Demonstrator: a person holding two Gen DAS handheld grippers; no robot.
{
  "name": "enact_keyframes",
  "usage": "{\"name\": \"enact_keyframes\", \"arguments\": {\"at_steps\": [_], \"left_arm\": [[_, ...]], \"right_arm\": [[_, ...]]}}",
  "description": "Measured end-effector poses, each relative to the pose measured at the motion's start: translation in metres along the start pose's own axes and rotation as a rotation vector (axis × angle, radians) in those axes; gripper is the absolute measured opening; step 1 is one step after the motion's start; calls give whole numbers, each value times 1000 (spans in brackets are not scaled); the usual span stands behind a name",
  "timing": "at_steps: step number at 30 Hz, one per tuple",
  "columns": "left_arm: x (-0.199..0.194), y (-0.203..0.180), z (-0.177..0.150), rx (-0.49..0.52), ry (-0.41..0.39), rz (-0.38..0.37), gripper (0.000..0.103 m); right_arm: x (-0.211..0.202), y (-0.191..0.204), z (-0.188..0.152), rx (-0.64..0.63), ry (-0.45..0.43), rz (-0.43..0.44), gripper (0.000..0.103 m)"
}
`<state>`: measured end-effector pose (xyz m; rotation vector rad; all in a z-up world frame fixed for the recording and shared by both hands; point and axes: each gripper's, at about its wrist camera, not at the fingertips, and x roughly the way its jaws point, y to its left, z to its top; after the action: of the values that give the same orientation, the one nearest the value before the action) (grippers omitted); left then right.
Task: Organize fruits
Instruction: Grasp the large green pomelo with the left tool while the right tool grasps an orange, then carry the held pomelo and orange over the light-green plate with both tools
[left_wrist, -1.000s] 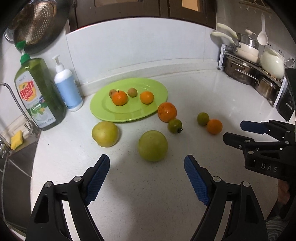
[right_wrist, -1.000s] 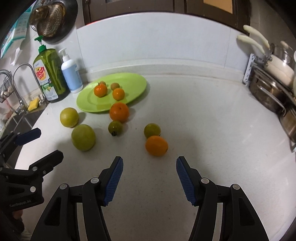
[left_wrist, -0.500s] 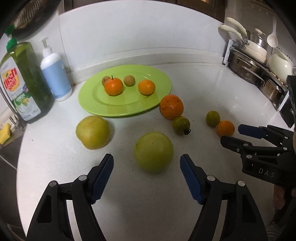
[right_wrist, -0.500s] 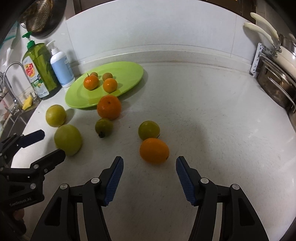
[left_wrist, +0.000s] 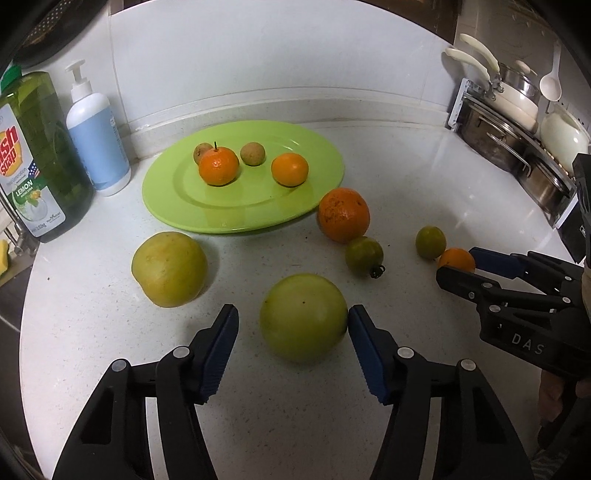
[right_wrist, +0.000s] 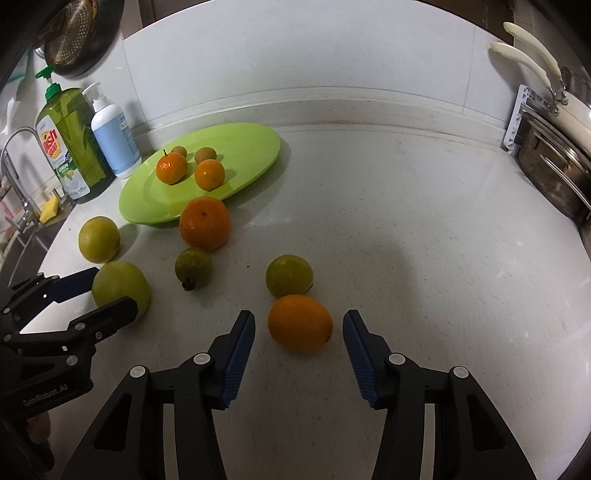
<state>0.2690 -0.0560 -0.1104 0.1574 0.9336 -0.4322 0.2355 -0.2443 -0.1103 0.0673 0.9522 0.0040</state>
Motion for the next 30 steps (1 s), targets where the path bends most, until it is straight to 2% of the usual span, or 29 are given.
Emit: {"name": "enact_keyframes", "arguments": {"at_steps": [6, 9, 22, 30], "left_arm": [[3, -1, 3, -3, 8, -25, 50], [4, -2, 4, -1, 8, -26, 49], [1, -2, 2, -1, 5, -32, 48], [-19, -4, 4, 8, -41, -27, 48]], "right_arm": [[3, -1, -1, 1, 15, 10, 43], [4, -1, 0, 1, 17, 11, 38], [-1, 6, 2, -26, 11, 21, 38], [-15, 16, 3, -49, -13, 48, 38]]}}
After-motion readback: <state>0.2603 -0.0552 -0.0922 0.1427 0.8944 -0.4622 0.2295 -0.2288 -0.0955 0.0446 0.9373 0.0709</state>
